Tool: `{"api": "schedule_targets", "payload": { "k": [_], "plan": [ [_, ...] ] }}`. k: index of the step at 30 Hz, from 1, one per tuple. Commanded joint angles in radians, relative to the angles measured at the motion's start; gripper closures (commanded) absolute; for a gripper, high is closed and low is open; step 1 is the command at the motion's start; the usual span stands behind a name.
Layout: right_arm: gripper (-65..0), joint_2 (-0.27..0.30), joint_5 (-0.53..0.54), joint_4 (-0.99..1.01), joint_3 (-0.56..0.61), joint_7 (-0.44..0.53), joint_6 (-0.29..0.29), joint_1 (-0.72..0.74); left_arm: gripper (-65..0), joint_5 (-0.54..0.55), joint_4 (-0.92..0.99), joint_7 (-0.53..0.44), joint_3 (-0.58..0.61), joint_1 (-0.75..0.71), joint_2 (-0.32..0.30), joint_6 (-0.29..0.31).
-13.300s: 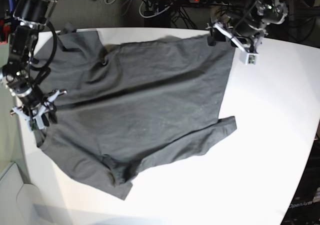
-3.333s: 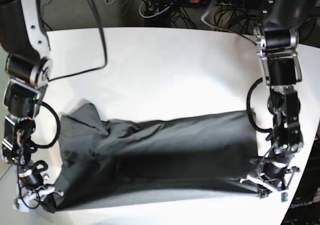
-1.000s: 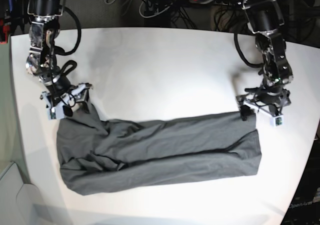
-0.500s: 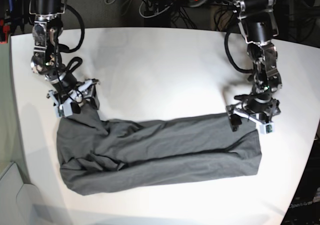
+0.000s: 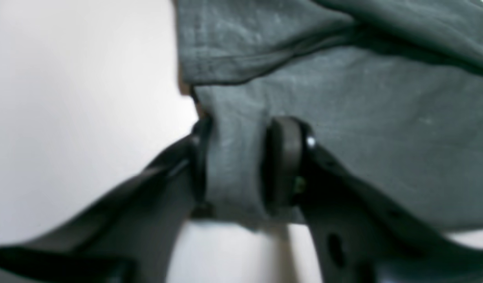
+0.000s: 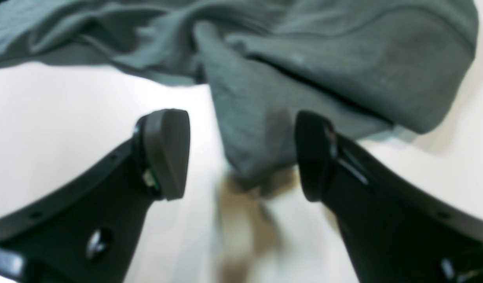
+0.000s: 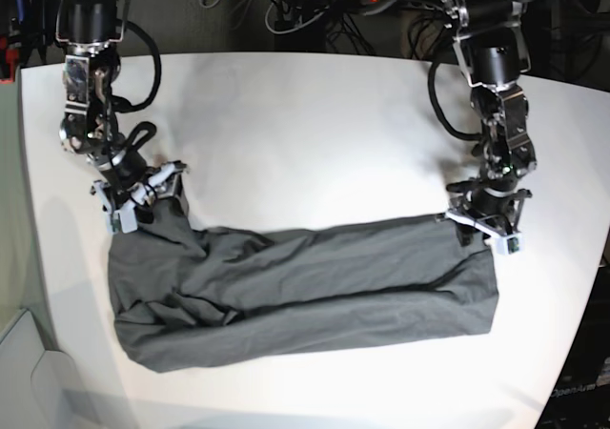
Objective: Layout the t-shirt on the table in an organized manner, then fold the t-shirt properly
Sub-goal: 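Release and regrasp the folded shirt's edge with both grippers, then lift the grey shirt strip high with both grippers and swing it over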
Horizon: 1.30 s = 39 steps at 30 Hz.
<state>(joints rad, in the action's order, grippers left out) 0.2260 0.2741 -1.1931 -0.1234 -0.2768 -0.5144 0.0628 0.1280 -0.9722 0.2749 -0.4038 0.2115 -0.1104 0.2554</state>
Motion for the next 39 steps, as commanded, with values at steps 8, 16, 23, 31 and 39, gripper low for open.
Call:
{"api": "schedule_targets", "payload": {
  "k": [8,16,23,31,39],
  "plan": [
    [-41.5,0.014,0.015,0.141,-0.005,0.029,-0.002,0.084,-14.2,-0.003,-0.003,0.036,0.003,-0.001,0.001,0.006],
    [0.0,0.028,0.015,0.15,-0.005,0.029,-0.002,0.081,0.0,0.0,-0.015,0.096,0.003,-0.014,0.001,0.011],
    [0.0,0.051,0.017,-0.054,-0.012,0.03,-0.082,-0.037,-0.2,0.002,-0.21,0.214,0.001,-0.088,0.001,0.011],
    [0.0,0.046,0.02,-0.503,-0.166,0.024,-0.184,-0.243,-0.2,0.049,-0.624,0.404,-0.008,-0.252,0.013,0.012],
    [0.0,-0.083,0.021,-0.816,-0.387,0.018,-0.184,-0.283,-0.2,0.17,-0.948,0.588,-0.137,-0.309,0.013,0.012]
  ]
}}
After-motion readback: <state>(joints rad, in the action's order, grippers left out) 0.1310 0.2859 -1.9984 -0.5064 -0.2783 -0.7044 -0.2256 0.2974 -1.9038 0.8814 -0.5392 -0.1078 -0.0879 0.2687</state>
